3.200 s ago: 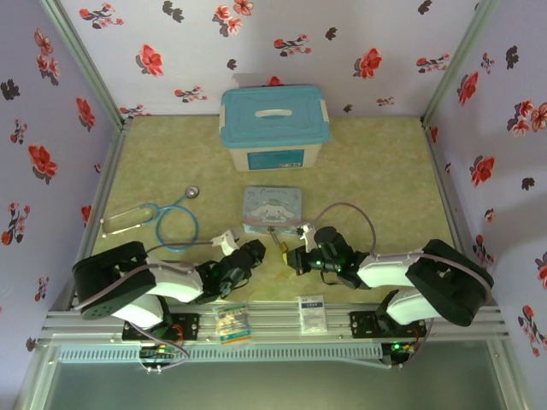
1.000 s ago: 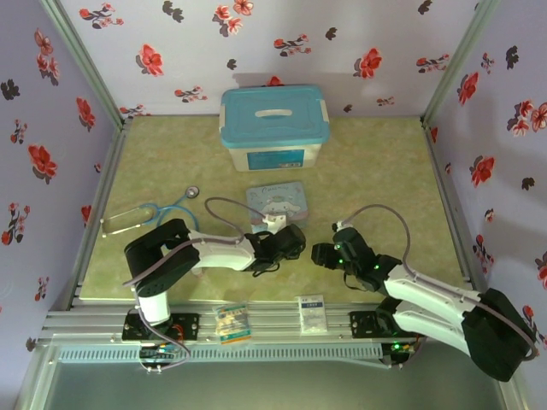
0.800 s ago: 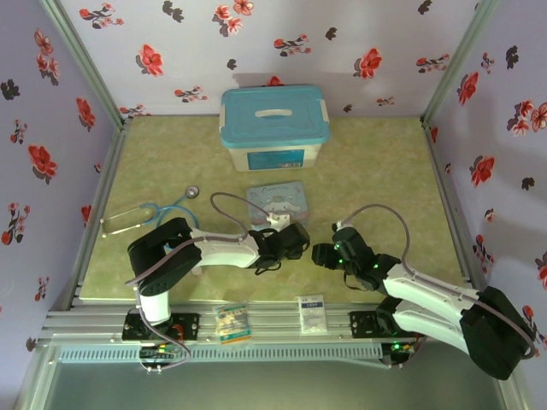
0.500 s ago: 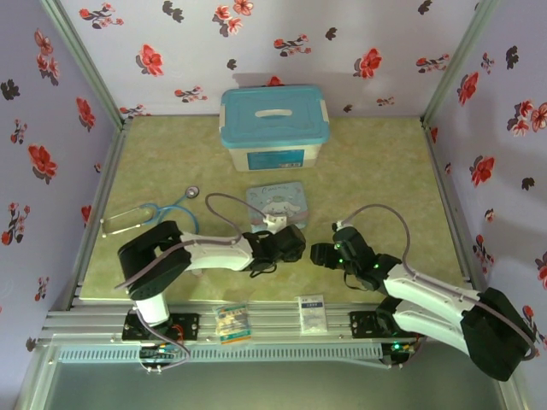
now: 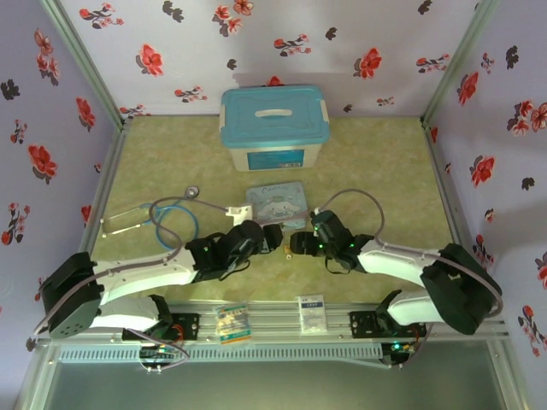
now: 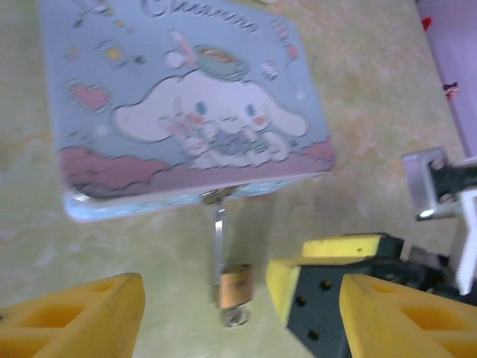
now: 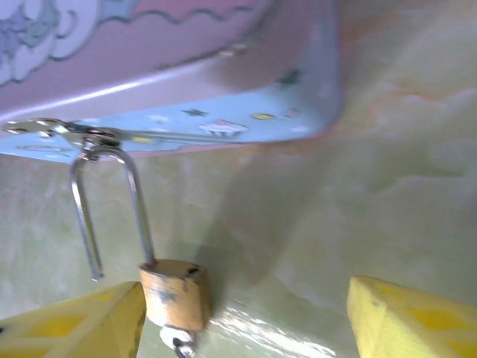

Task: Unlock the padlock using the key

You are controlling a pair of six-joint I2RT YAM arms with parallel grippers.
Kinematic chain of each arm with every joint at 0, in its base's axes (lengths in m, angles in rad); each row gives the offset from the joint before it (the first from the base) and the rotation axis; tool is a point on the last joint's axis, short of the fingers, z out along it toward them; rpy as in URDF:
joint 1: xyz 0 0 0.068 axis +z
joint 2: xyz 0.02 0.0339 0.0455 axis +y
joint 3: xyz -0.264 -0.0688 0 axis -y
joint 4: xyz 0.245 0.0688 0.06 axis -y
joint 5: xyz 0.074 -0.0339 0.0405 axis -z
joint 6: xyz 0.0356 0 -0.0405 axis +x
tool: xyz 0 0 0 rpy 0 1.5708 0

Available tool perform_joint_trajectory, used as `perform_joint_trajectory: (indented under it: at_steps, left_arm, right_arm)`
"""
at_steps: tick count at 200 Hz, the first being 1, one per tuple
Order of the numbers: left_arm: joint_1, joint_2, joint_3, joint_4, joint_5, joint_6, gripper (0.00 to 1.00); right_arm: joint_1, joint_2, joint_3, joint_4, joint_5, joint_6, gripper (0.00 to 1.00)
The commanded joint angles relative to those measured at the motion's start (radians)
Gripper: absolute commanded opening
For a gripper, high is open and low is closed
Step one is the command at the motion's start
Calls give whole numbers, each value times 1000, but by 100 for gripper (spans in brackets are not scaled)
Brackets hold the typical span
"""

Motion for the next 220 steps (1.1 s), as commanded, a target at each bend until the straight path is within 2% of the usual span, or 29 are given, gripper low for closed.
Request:
perform_joint_trajectory:
  at_steps: [1,16,47,69,104,133,191,220]
  left_arm:
    - [16,-35,-69,65,-17,-16,70]
    - [19,-38,-94,80,-6,-29,69]
    - [20,-45,-132,111,1,-49,69]
    - [21,-52,-161,157,0,-59,69]
    - [22,-47,-164,160,0,-63,69]
    - [24,-48,-168,165,-3,-61,69]
    - [27,-48,-189,180,-3,-77,69]
    - [28,-47,-195,187,-4,-81,69]
  right_arm:
    - [7,50,43,89,-51,-20,71]
    - [8,94,61,107,-76,-13,69]
    - [11,160,79,109,-61,-32,56]
    - [10,170,69,166,-73,-52,55]
    - [12,183,93,157,-70,-83,54]
    - [23,225,127,116,-62,-111,46]
    - [40,255,110,156,-65,-104,39]
    - [36,269,88,199,-77,-92,30]
